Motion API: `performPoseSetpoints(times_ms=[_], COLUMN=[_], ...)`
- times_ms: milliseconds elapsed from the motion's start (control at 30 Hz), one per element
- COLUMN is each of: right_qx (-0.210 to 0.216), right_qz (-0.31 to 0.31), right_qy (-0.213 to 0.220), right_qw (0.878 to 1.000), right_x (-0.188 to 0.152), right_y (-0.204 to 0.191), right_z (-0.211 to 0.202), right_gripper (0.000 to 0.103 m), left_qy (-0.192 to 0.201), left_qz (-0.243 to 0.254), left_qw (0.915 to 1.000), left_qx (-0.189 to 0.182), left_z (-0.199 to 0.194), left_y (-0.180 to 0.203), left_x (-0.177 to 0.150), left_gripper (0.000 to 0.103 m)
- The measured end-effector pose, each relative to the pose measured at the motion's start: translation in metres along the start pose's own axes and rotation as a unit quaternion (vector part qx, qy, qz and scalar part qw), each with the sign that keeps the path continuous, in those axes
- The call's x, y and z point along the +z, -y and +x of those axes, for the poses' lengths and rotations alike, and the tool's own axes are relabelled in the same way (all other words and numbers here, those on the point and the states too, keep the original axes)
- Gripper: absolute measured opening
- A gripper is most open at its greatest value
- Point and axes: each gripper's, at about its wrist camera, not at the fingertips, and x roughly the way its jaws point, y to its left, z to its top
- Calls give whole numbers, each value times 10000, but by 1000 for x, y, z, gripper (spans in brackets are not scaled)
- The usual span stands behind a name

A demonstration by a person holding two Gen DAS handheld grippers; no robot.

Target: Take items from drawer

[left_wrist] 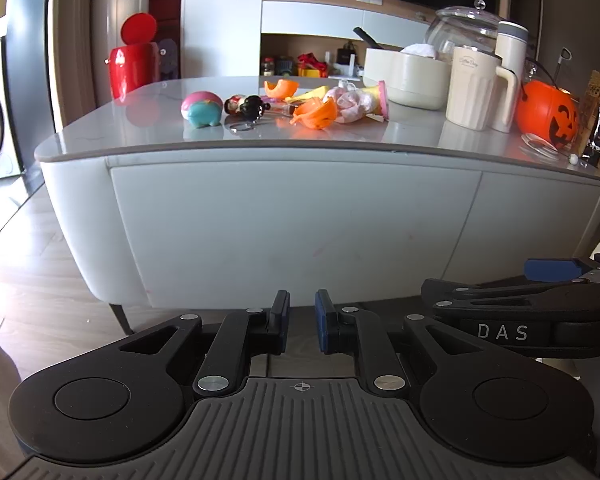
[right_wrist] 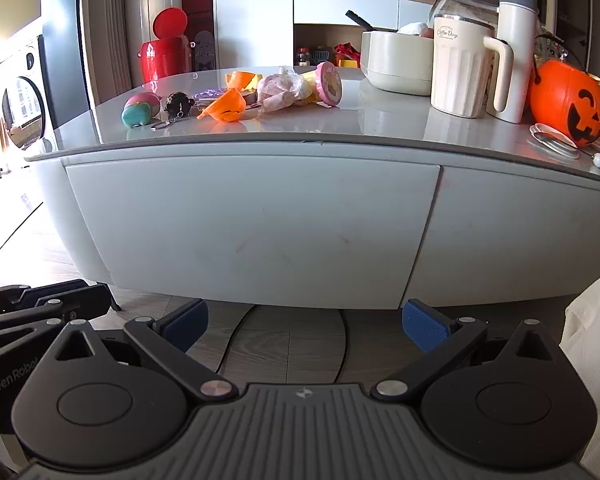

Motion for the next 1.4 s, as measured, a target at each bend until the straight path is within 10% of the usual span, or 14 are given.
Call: performPoseSetpoints(times_ms=[1400], right_qx=[11], right_qz=[109], right_qy=[-43], right_qw=[9999], right_x=[1], right_y=[3], right_z=[2], right_gripper=[103], left_qy=[13], left_qz=[-32], left_qw=[10000], left_qx=[-4], left_z=[-1], left_y=[-2], left_x=[1], left_gripper=[15])
